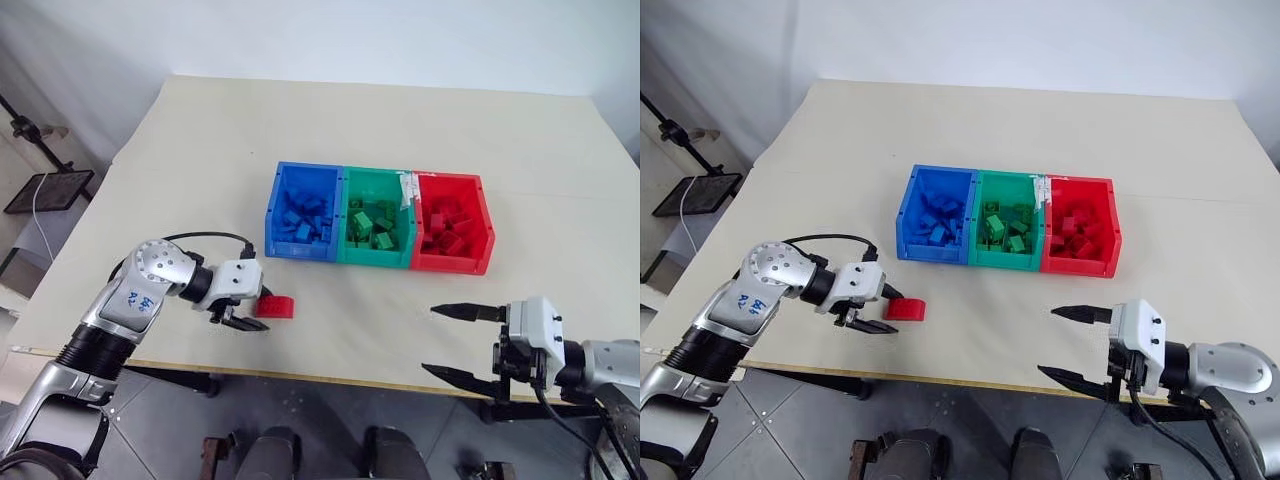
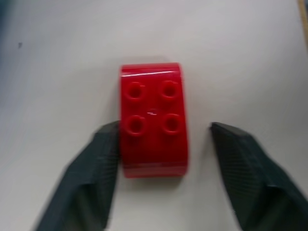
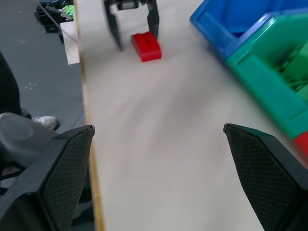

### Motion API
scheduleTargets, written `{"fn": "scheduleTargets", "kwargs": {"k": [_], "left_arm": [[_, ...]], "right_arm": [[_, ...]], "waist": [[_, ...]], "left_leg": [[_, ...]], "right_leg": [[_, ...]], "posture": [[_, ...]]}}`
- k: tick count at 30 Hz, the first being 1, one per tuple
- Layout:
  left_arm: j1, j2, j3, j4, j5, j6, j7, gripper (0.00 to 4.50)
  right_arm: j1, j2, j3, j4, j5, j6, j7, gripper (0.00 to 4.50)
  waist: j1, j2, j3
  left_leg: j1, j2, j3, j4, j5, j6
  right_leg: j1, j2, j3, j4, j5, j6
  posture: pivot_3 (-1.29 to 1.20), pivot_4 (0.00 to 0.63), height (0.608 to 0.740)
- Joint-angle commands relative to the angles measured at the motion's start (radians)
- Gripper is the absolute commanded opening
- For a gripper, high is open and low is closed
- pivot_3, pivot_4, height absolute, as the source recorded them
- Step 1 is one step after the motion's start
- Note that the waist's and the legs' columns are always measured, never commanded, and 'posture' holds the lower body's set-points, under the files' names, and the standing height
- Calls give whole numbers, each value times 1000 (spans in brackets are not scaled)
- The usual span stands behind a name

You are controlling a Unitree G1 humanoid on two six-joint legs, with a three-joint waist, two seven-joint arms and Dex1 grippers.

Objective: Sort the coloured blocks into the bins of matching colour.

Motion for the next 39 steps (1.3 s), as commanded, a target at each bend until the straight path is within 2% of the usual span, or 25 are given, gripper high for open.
{"fn": "scheduleTargets", "kwargs": {"k": [1, 2, 4, 9, 13, 16, 19, 21, 25, 30, 35, 39], "left_arm": [[-21, -26, 3, 0, -11, 28, 0, 1821], [-38, -47, 8, -6, -24, 33, 4, 1476], [-66, -85, 17, -13, -41, 57, 16, 1470], [-186, -267, 41, 21, -92, 67, 91, 1470], [-320, -466, 50, 110, -115, 56, 188, 1470], [-429, -607, 52, 261, -77, -27, 299, 1470], [-574, -743, 70, 541, -7, -148, 510, 1470], [-660, -821, 109, 724, -9, -201, 608, 1470], [-755, -882, 106, 950, 46, -312, 663, 1470], [-799, -906, 143, 1067, 42, -321, 643, 1470], [-805, -890, 173, 1075, 39, -334, 632, 3178], [-772, -849, 183, 1018, 34, -347, 564, 4384]], "right_arm": [[28, 8, -47, -35, 0, -23, -20, 4500], [41, 13, -61, -38, 0, -25, -30, 4500], [62, 22, -85, -44, 0, -30, -46, 4500], [108, 79, -170, -73, 24, -14, -142, 4500], [153, 127, -232, -122, 41, 0, -216, 4500], [189, 152, -257, -151, 38, 5, -255, 4500], [213, 186, -271, -172, 37, 2, -301, 4500], [230, 209, -278, -191, 23, 17, -352, 4500], [229, 267, -279, -250, 23, 84, -503, 4500], [218, 286, -279, -296, 25, 141, -605, 4500], [174, 275, -262, -321, 24, 190, -672, 4500], [145, 262, -244, -300, 21, 178, -642, 4500]], "waist": [[-3, 0, 0], [-3, 0, 0], [-1, 0, 0], [4, -1, 1], [6, -1, 1], [15, -2, 1], [18, -3, 2], [21, -5, 3], [17, -5, 3], [15, -5, 3], [18, -5, 3], [17, -4, 3]], "left_leg": [[0, 0, 0, 0, 0, 0], [0, 0, 0, 0, 0, 0], [-1, 0, -1, 0, 0, 0], [-2, 0, -1, 1, 0, 0], [-2, 0, -1, 2, 0, 0], [-3, -1, 1, 3, 0, 0], [-2, -1, 3, 3, 0, 0], [-2, -1, 5, 3, 0, 0], [-2, -2, 5, 1, -1, 1], [-2, -1, 8, -1, 0, 1], [-2, -1, 9, -1, 0, 1], [-2, -1, 11, -1, 0, 1]], "right_leg": [[0, 0, 0, 0, 0, 0], [0, 0, 0, 0, 0, 0], [0, 0, 0, 0, 0, 0], [0, 0, -1, 0, 0, 0], [0, 0, -1, 0, 0, 0], [0, 0, -1, 0, 0, 0], [0, 0, 0, -1, 0, 1], [0, 0, -1, -1, 0, 1], [-1, 0, 0, -2, 0, 1], [-3, 0, 0, -2, 0, 1], [-3, 0, 0, -2, 0, 1], [-3, 0, 0, -2, 0, 1]], "posture": [[0, 150, 740], [0, 150, 740], [0, 150, 740], [0, 150, 740], [0, 150, 740], [0, 150, 740], [0, 150, 740], [0, 150, 740], [0, 150, 740], [0, 150, 740], [0, 150, 740], [0, 150, 740]]}}
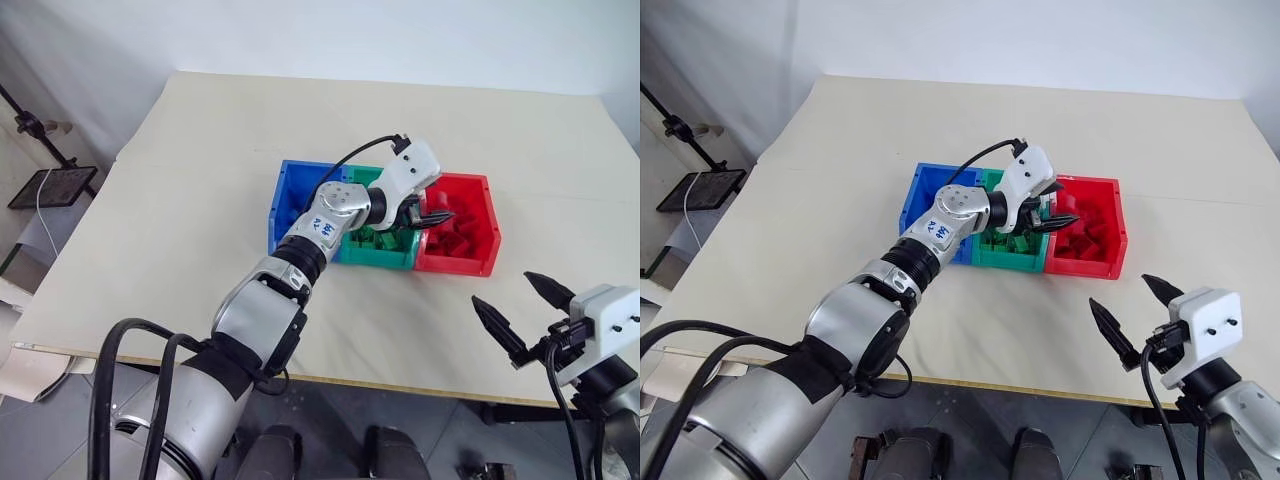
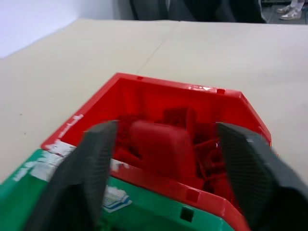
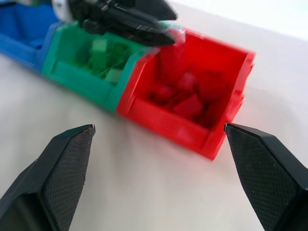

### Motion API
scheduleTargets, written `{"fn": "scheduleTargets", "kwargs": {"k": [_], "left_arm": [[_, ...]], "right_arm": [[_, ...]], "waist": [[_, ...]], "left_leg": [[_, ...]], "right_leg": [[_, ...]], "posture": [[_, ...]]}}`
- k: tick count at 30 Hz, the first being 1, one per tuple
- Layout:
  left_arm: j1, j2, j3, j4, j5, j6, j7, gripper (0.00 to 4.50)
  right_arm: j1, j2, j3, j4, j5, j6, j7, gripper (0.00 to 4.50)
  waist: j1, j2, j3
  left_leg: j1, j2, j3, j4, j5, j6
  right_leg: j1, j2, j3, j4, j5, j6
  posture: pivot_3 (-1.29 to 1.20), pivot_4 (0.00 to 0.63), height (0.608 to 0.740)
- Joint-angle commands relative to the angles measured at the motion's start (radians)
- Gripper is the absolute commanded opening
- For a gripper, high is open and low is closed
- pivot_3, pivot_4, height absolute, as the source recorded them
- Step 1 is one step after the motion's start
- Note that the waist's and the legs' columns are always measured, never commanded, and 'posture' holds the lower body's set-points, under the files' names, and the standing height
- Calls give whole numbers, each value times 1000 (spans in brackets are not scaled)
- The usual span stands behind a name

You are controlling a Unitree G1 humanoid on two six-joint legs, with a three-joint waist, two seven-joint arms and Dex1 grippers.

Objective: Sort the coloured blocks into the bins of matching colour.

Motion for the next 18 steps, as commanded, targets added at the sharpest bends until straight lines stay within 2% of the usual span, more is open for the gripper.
{"fn": "scheduleTargets", "kwargs": {"k": [1, 5, 8, 13, 15, 18], "left_arm": [[21, 42, 28, -106, -22, -52, -65, 4451], [104, 134, 54, -257, -64, -42, -170, 4451], [209, 249, 64, -419, -98, -16, -283, 4451], [457, 546, 118, -710, -199, 21, -524, 4451], [547, 664, 122, -724, -160, -67, -553, 4451], [644, 786, 168, -749, -190, -34, -580, 4451]], "right_arm": [[-17, -24, 8, -5, 4, -27, 38, 4500], [-51, -58, 56, 53, -15, -84, 138, 4500], [-81, -107, 98, 116, -41, -143, 248, 4500], [-147, -208, 153, 239, -38, -242, 466, 4500], [-176, -234, 167, 299, -46, -289, 539, 4500], [-219, -268, 180, 391, -67, -329, 606, 4500]], "waist": [[-2, 0, 0], [-19, 0, 0], [-28, 1, -1], [-56, 2, -1], [-53, 2, -1], [-41, 2, -1]], "left_leg": [[0, 0, 0, 0, 0, 0], [1, 1, 1, 0, 0, 0], [1, 1, 0, -1, 0, 0], [3, 3, -5, -2, 0, -1], [3, 3, -8, -2, 0, -1], [3, 2, -10, 0, 0, -1]], "right_leg": [[0, 0, 0, 0, 0, 0], [0, 0, 0, 1, 0, 0], [0, 0, 0, 2, 0, 0], [-1, 1, 0, 3, 0, 0], [-1, 1, -1, 3, 0, 0], [1, 0, -1, 2, 0, 0]], "posture": [[0, 150, 740], [0, 150, 740], [0, 150, 740], [0, 150, 740], [0, 150, 740], [0, 150, 740]]}}
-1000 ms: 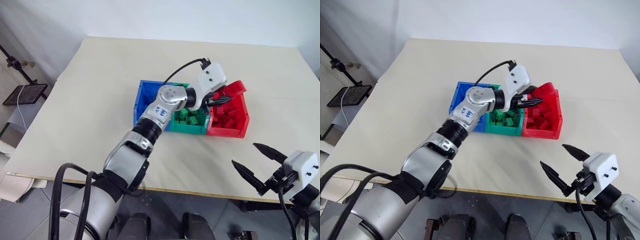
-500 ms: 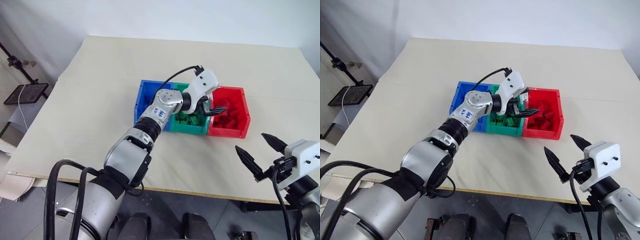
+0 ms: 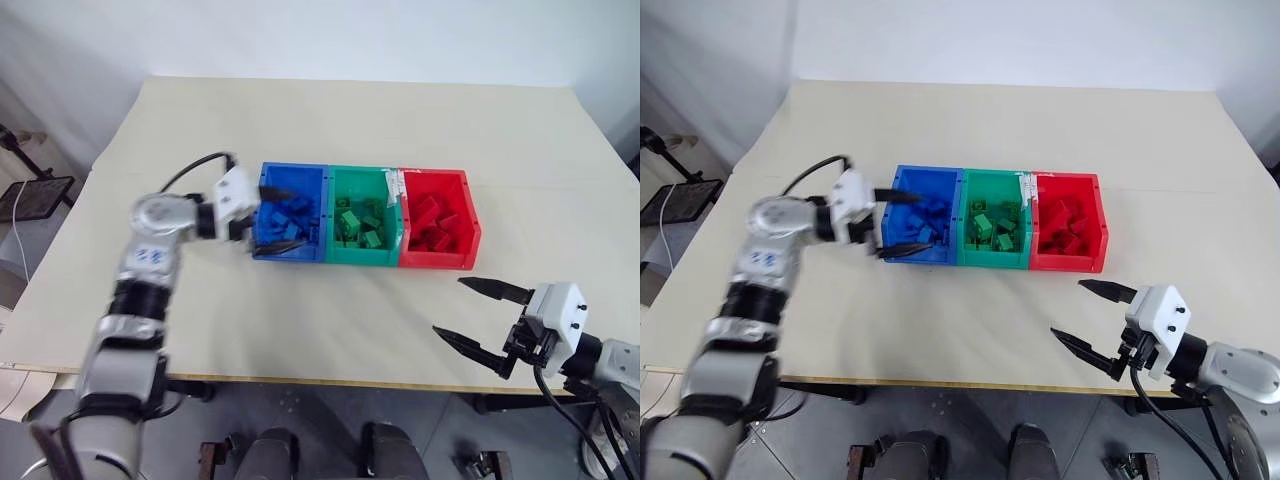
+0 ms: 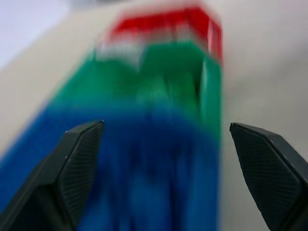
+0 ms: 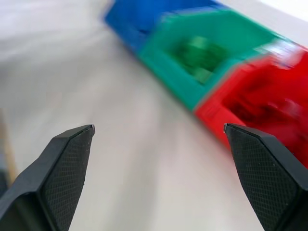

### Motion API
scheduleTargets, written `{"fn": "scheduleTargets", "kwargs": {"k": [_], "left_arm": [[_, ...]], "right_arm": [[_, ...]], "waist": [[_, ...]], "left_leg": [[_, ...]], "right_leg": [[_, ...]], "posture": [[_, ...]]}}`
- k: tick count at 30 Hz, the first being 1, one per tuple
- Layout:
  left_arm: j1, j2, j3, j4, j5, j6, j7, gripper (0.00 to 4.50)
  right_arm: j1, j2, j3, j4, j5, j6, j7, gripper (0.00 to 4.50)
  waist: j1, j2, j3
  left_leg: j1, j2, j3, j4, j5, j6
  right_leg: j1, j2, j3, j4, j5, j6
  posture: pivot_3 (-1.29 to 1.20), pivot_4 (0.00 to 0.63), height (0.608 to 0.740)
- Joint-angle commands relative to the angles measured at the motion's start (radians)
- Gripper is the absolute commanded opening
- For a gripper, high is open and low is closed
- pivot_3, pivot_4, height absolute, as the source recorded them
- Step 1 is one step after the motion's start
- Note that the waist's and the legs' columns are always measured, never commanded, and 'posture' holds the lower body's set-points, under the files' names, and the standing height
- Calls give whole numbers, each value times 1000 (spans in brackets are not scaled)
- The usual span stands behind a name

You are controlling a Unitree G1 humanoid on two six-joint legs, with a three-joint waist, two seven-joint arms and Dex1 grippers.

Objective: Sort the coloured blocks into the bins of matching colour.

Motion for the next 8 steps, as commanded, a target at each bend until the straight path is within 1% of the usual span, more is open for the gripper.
{"fn": "scheduleTargets", "kwargs": {"k": [1, 4, 8], "left_arm": [[71, 91, 63, -68, -49, 30, -34, 4451], [145, 142, 86, -113, -65, 104, -17, 4451], [222, 137, 112, -184, -88, 181, 43, 4451]], "right_arm": [[-34, -34, -2, 78, -23, -64, 76, 4500], [-61, -44, 3, 130, -36, -78, 95, 4500], [-80, -47, -14, 173, -39, -77, 100, 4500]], "waist": [[14, 0, 0], [26, 0, 0], [27, 0, 0]], "left_leg": [[0, 0, -1, 1, 0, 0], [-2, 0, -2, 3, 0, 0], [-2, 1, -4, 4, 0, 1]], "right_leg": [[0, 0, 0, 0, 0, 0], [1, -1, 0, 0, 0, 0], [2, -2, -1, 1, 0, 0]], "posture": [[0, 150, 740], [0, 150, 740], [0, 150, 740]]}}
